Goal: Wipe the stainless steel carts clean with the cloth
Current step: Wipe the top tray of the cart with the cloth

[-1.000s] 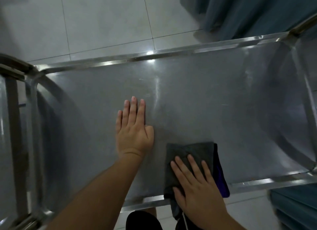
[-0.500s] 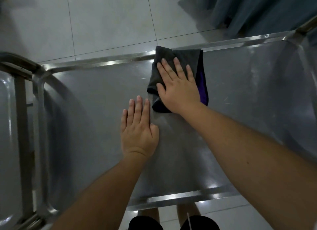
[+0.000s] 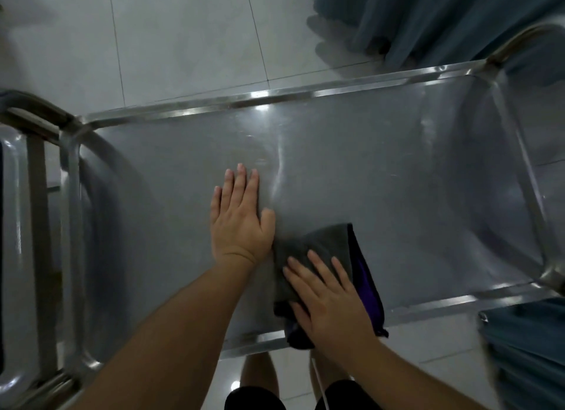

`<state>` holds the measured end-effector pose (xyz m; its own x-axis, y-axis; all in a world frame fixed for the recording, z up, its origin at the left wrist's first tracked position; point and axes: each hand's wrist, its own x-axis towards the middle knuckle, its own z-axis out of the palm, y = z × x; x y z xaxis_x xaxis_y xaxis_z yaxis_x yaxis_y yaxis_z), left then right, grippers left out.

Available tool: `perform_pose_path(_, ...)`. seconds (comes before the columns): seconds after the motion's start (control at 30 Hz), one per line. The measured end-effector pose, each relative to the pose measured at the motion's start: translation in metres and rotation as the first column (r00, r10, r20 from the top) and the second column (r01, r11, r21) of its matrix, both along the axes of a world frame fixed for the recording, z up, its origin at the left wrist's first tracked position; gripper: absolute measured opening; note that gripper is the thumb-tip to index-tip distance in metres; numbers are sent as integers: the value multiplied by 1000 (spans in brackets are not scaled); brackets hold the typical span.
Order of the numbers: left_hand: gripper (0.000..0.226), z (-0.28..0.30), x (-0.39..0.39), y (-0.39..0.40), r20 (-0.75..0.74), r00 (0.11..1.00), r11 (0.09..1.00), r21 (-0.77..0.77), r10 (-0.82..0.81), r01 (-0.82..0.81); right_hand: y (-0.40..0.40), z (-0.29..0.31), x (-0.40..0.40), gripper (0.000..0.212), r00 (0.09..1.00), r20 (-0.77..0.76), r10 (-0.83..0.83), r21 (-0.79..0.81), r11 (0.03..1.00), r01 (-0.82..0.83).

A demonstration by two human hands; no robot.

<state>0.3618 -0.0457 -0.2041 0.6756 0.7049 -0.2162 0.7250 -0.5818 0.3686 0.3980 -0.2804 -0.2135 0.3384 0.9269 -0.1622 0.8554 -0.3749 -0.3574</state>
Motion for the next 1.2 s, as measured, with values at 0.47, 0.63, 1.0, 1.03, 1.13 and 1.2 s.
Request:
perform_pose_path(0.47,68,67,-22,22,-156,974,955,-271,-165,118,5,60,-16,40,995,92,37,-252,968,-13)
perform_pose_path(0.63,59,94,-86,-7,-312,913,940,-297,-262,168,40,93,-1,42,991,-37,-125,-387,917,101)
perform_pose_path(1.0,59,149,-166,-38,-266,952,960,-268,-150,77,76,188,-18,47,987,108,-122,-280,949,148)
perform_pose_path(1.03,59,155,-171,-42,-255,957,959,-276,-138,64,76,196,-21,49,987,114,-109,-269,953,137)
perform_pose_path(1.13,61,168,-184,-59,-235,966,947,-319,-105,25,71,219,-28,50,991,127,-42,-260,963,74)
perform_pose_path(1.2,63,173,-193,-76,-225,970,945,-326,-90,12,62,229,-33,47,990,144,4,-235,972,30)
